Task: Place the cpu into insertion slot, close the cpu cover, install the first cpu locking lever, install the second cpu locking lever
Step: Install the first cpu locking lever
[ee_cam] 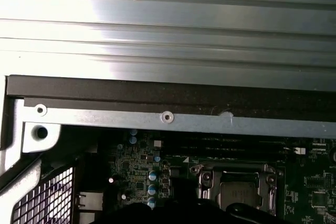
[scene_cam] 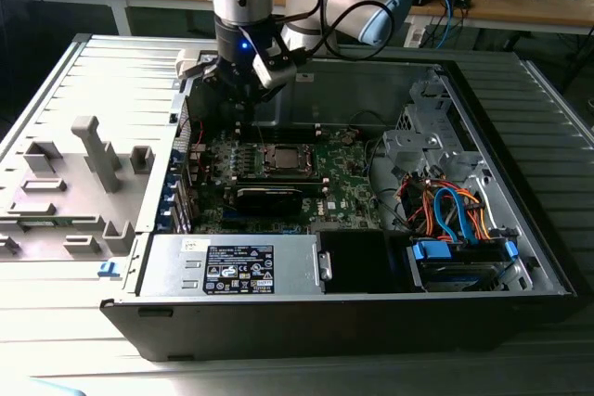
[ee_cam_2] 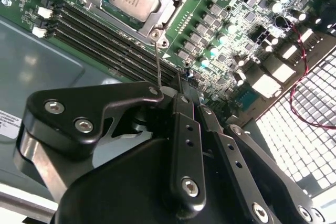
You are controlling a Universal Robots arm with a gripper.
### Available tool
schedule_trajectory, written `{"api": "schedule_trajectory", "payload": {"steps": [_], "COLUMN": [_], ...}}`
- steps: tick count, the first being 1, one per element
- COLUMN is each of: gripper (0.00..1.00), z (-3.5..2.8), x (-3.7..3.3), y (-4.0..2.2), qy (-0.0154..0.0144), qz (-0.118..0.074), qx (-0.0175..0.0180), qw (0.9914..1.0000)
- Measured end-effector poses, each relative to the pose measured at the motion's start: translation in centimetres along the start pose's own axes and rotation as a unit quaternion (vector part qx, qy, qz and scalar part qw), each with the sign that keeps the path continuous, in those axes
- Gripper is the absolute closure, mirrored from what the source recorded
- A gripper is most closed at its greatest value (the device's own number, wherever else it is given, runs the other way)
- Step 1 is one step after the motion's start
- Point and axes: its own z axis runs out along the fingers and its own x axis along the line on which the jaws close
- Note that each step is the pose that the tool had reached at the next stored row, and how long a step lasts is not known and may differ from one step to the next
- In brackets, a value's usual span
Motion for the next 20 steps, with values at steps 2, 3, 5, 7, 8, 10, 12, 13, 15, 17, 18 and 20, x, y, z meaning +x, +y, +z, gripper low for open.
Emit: {"api": "schedule_trajectory", "payload": {"steps": [2, 3, 5, 7, 8, 10, 12, 13, 15, 17, 18, 20], "gripper": [0.89, 0.89, 0.89, 0.89, 0.89, 0.89, 0.89, 0.89, 0.89, 0.89, 0.89, 0.89], "z": [0.01, 0.01, 0.02, 0.02, 0.03, 0.04, 0.05, 0.05, 0.06, 0.07, 0.07, 0.07], "x": [-0.12, -0.18, -0.31, -0.46, -0.57, -0.74, -0.86, -0.93, -1.04, -1.16, -1.21, -1.37], "y": [0.0, -0.01, -0.01, -0.02, -0.03, -0.03, -0.04, -0.04, -0.05, -0.05, -0.06, -0.07], "qy": [0.0, 0.0, 0.0, 0.0, 0.0, 0.0, 0.0, 0.0, 0.0, 0.0, 0.0, 0.0], "qz": [0.0, 0.0, 0.0, 0.0, 0.0, 0.0, 0.0, 0.0, 0.0, 0.0, 0.0, 0.0], "qx": [0.0, 0.0, 0.0, 0.0, 0.0, 0.0, 0.0, 0.0, 0.0, 0.0, 0.0, 0.0], "qw": [1.0, 1.0, 1.0, 1.0, 1.0, 1.0, 1.0, 1.0, 1.0, 1.0, 1.0, 1.0]}}
